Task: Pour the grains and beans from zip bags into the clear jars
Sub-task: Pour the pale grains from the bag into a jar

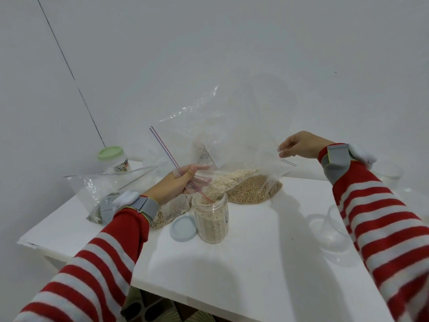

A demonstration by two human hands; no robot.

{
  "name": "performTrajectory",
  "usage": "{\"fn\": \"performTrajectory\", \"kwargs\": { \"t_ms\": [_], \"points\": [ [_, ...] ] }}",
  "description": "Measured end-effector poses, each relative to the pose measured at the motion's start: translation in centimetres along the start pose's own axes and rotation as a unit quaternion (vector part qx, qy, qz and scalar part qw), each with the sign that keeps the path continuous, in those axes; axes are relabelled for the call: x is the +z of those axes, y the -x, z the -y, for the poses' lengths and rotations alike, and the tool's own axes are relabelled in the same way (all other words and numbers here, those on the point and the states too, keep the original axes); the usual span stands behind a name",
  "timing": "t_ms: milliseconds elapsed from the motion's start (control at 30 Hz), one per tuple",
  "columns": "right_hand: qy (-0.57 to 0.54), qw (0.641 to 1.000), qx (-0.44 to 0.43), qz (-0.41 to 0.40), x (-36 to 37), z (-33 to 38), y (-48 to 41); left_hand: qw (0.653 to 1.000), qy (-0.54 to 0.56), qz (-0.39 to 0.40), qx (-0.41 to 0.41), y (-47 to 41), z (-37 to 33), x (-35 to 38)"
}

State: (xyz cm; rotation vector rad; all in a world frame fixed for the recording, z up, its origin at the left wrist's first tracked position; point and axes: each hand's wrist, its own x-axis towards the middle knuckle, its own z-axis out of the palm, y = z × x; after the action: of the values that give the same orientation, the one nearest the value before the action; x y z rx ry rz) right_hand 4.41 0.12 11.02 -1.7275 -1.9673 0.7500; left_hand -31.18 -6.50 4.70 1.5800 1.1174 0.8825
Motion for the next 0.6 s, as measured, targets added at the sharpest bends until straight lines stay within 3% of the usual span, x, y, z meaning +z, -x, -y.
{"fn": "performTrajectory", "kwargs": {
  "t_ms": [100, 200, 300, 500, 600],
  "points": [
    [-0.027, 0.999, -0.001, -0.023, 0.5, -0.3, 0.1, 1.000, 0.005, -0.002, 0.000, -0.1, -0.1, 0.1],
    [-0.221, 0.974, 0.038, 0.015, 1.8, -0.1, 0.1, 1.000, 0.005, -0.010, 0.001, -0.1, 0.0, 0.1],
    [-0.328, 0.944, 0.033, 0.023, 2.8, -0.5, 0.0, 1.000, 0.008, -0.007, -0.001, -0.1, 0.1, 0.0],
    [-0.176, 0.983, 0.001, -0.056, 3.2, -1.1, 0.0, 0.999, -0.037, -0.006, 0.016, 0.4, 0.0, 0.0],
    [-0.224, 0.973, 0.028, -0.041, 3.2, -1.1, -0.1, 0.996, -0.089, -0.007, 0.014, 0.5, 0.0, -0.7]
  ]
}}
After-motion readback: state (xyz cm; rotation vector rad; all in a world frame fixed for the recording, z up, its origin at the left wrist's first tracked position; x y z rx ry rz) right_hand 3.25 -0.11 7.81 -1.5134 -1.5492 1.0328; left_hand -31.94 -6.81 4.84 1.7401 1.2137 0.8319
